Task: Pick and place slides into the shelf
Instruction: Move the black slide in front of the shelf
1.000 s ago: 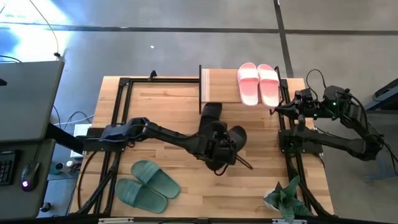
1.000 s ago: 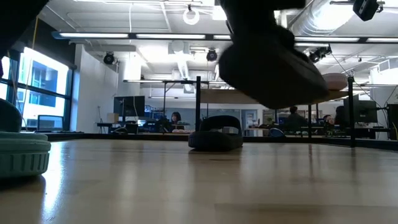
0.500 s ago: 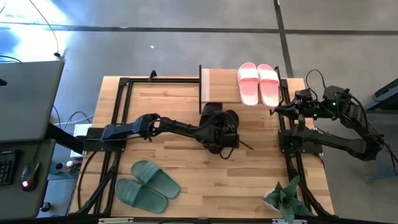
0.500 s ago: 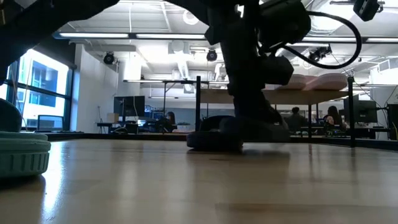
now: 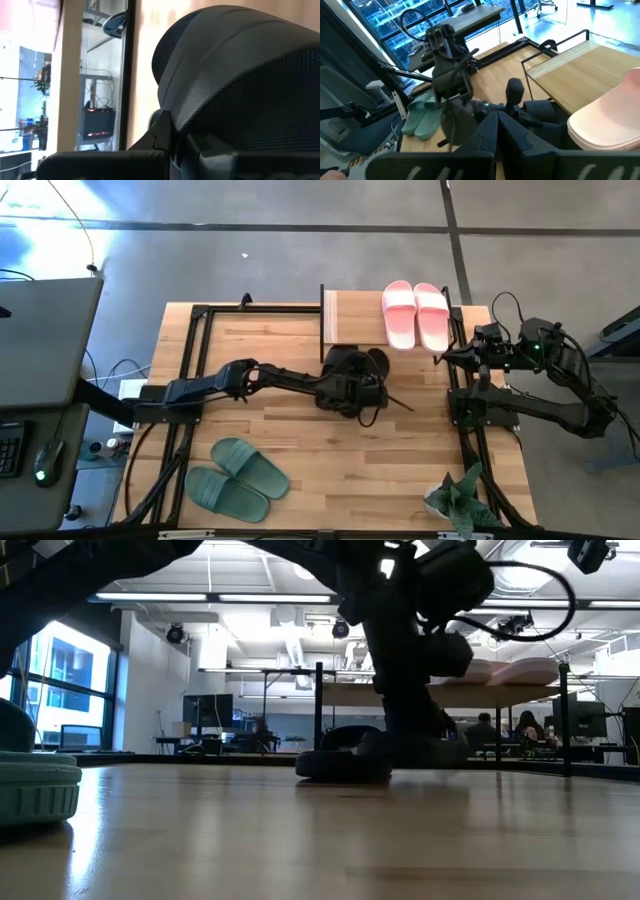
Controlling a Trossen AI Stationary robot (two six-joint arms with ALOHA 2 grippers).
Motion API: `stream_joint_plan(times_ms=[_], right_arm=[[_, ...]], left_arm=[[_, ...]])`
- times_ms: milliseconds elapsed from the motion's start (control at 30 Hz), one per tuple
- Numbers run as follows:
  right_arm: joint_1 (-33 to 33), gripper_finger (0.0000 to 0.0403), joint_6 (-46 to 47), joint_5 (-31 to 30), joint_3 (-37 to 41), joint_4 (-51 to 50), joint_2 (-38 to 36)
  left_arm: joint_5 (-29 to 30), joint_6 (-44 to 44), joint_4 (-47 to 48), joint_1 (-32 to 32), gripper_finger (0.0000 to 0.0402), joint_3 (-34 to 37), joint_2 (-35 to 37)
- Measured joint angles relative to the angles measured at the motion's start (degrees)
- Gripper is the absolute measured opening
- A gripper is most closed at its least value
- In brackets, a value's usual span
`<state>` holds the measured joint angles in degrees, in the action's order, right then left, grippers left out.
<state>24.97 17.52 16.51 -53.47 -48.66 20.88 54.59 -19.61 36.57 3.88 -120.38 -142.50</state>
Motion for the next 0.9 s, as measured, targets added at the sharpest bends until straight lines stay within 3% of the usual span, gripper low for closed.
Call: stream_joint_plan(times_ms=[733,900], right_arm=[[0.0,0.0000,0.0,-1.0,0.0,0.0,0.0],[0.0,0.0000,0.3,-1.0,0.0,0.0,0.0]], left_arm=[[-4.7,-1.5,-2.7,2.9,0.0000,0.0,0.0],[-7.0,-0.1,-2.3,2.9,0.0027,0.0,0.0]])
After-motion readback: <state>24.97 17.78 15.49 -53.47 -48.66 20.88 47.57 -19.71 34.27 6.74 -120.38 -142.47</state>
